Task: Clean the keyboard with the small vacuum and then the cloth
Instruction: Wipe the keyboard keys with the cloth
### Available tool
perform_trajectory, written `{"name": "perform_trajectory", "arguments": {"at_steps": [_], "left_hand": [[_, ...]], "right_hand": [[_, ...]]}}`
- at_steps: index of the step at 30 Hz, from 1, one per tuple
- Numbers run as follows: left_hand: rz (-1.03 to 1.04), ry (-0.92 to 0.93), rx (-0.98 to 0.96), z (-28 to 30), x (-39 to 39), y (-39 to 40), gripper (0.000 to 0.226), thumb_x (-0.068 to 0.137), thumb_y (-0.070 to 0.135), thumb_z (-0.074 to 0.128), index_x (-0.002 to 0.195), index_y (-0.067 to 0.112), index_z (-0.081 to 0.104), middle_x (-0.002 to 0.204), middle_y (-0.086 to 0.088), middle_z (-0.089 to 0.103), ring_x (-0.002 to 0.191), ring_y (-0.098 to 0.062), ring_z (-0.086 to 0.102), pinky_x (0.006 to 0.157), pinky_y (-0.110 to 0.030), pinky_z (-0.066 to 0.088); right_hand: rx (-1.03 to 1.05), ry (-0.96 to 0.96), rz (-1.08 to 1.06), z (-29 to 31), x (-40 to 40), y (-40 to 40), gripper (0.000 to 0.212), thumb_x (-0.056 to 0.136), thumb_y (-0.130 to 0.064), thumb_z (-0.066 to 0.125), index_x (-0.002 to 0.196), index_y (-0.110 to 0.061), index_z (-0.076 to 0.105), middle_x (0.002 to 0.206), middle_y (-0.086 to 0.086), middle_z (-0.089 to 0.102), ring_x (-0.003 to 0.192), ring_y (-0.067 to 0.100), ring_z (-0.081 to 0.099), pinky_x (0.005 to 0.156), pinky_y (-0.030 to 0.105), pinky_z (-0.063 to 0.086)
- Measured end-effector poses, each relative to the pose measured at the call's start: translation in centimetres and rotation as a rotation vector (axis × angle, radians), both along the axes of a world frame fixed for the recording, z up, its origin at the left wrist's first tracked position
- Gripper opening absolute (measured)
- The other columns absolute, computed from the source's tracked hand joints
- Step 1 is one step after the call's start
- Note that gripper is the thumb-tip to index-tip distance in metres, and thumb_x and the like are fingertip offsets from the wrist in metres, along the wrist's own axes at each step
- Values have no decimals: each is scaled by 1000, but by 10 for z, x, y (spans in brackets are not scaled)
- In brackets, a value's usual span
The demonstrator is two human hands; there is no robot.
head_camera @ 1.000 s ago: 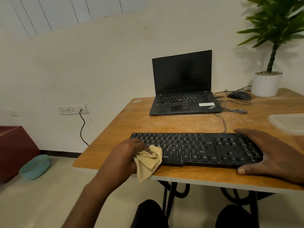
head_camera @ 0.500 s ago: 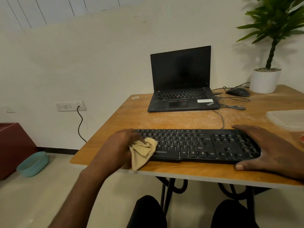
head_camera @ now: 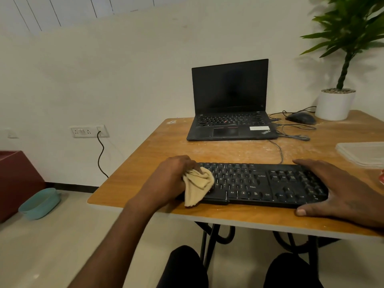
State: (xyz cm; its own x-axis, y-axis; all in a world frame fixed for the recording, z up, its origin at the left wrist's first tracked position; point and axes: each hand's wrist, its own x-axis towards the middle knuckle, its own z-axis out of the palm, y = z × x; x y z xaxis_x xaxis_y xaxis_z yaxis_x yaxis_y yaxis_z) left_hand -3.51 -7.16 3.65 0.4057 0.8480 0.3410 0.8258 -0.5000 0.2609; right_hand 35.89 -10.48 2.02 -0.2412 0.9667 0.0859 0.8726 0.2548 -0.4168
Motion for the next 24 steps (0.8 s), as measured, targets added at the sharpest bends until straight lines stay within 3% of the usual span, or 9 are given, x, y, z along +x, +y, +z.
{"name": "perform_trajectory", "arguments": {"at_steps": [4,7,11,15,19,24], "left_hand": [[117,28,-25,3,-39,-4,42,85,-3,74,112,28,79,108,10,70,96,-9,60,73,-17,44],[137,-16,-52,4,-46,-4,47,82,-11,70,110,25,80,107,9,70,96,-11,61,71,-15,43],[42,-26,-5,1,-17,2,34,88,2,74,111,26,80,108,6,74,97,-13,66,79,-27,55],[-12,-36,14,0,13,12,36,87,1,71,113,25,79,111,5,74,100,-15,67,83,-37,57],[-3,15,12,2,7,15,39,87,-2,71,114,25,79,113,5,73,101,-14,66,83,-32,56],[154,46,-18,5,-46,17,42,86,-7,67,111,25,79,108,5,73,98,-16,64,79,-32,54]], "right_hand": [[-6,-10,-12,0,0,1,125,39,-100,62,145,-61,12,140,-21,36,118,3,40,98,33,44],[-5,-10,-15,-2,1,2,124,39,-100,64,145,-62,12,143,-19,38,118,3,40,98,34,44],[3,-14,-10,-1,1,2,124,39,-99,65,145,-62,12,146,-17,39,120,5,41,101,37,44],[-4,-17,-12,-2,0,1,121,40,-99,64,143,-65,10,146,-17,38,120,4,40,102,36,44],[-3,-26,-14,0,0,1,124,39,-100,63,145,-62,10,148,-16,37,120,2,38,102,34,42],[2,-17,-19,-2,1,0,126,39,-100,63,146,-60,11,150,-17,35,121,1,37,103,34,42]]}}
